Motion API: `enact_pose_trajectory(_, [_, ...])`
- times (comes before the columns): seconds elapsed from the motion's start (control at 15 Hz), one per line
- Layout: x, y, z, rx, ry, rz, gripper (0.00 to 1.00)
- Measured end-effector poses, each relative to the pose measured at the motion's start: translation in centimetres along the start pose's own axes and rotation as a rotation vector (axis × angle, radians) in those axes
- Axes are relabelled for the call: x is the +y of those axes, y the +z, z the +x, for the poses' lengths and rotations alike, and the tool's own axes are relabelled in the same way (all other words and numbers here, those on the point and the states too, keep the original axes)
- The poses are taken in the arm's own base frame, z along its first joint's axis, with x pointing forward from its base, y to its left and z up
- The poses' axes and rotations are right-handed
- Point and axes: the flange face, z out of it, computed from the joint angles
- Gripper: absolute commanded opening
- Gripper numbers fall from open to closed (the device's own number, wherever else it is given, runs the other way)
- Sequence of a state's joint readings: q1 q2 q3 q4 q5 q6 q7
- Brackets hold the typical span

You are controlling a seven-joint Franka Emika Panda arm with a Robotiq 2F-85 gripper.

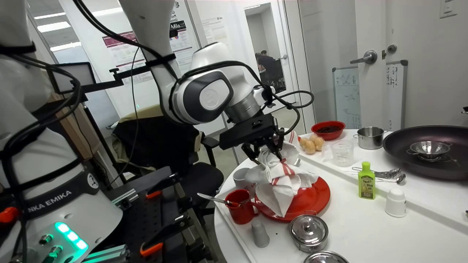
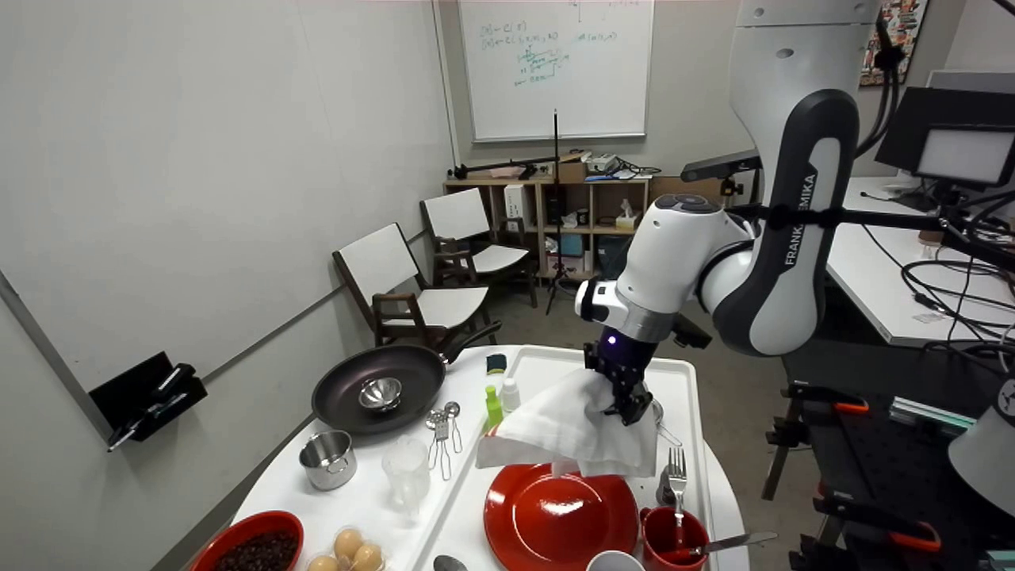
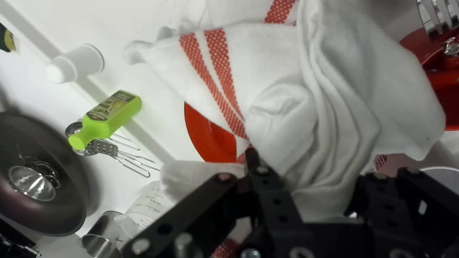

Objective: Use the white towel to wipe the pan

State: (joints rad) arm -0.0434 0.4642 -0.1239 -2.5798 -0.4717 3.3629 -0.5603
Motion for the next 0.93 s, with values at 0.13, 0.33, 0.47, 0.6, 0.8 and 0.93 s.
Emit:
enact_pose_trajectory(0.13, [0.2, 0.5, 0.8, -0.020, -0.004, 0.014, 0.06])
enact_pose_trajectory(0.33, [0.2, 1.3, 2.5, -0.056, -0.009, 0.044, 0.06])
enact_pose_trajectory(0.47, [0.5, 2.0, 3.6, -0.086, 0.000, 0.061, 0.06])
enact_pose_trajectory(0.6, [1.1, 2.9, 4.6, -0.118, 0.017, 0.074, 0.06])
enact_pose_trajectory(0.8, [2.2, 4.6, 5.5, -0.170, 0.053, 0.089, 0.06])
enact_pose_trajectory(0.93, [2.9, 6.2, 5.9, -0.204, 0.074, 0.102, 0.06])
